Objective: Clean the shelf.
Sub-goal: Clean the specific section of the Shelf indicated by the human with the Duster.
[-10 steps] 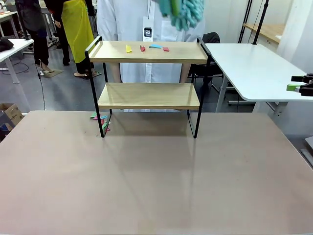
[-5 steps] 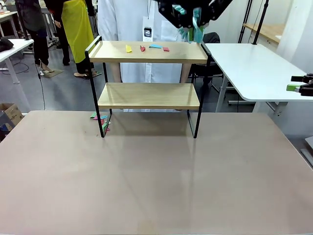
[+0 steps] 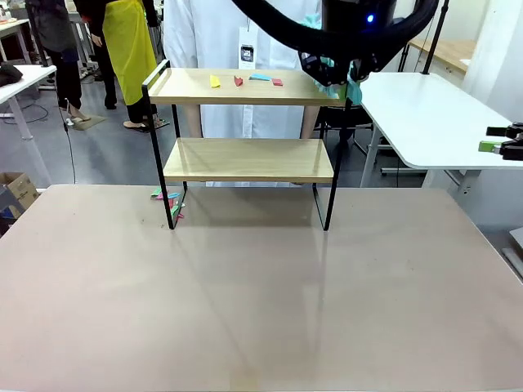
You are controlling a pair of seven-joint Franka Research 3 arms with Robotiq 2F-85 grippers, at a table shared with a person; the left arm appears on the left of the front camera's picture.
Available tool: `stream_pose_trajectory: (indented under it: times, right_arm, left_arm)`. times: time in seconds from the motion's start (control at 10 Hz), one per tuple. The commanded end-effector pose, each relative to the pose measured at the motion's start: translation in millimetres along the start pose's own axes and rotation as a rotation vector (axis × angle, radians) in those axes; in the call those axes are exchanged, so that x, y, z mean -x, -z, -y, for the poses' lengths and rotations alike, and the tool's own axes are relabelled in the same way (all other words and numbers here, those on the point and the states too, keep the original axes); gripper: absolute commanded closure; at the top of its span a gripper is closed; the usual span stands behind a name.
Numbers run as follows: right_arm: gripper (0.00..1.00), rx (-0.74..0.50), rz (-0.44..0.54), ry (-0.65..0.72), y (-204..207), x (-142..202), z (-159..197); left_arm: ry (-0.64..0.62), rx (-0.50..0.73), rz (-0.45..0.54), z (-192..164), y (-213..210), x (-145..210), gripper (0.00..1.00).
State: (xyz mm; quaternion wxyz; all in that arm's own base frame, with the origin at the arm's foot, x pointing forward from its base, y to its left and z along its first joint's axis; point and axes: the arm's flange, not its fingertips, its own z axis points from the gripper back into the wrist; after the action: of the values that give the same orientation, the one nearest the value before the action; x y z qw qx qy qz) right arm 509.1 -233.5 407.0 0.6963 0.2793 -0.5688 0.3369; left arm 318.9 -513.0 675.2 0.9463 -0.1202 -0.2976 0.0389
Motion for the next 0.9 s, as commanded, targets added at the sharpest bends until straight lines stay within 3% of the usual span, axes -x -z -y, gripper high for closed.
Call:
stream_pose_trajectory:
  times: [0.0, 0.2, 0.4, 0.8]
  right_arm:
    - [0.00, 0.002, -0.015, -0.002, 1, -4, -1]
    - [0.00, 0.002, -0.015, -0.002, 1, -4, -1]
    - [0.00, 0.002, -0.015, -0.002, 1, -4, -1]
    - [0.00, 0.002, -0.015, -0.002, 1, -4, -1]
  left_arm:
    - [-0.031, 0.009, -0.017, 1, 2, -7, 0.87]
    - [-0.081, -0.008, -0.070, -4, 7, -13, 0.87]
    - [-0.019, -0.007, -0.024, -1, 14, -6, 0.87]
    - [-0.025, -0.082, -0.108, -25, 13, -35, 0.87]
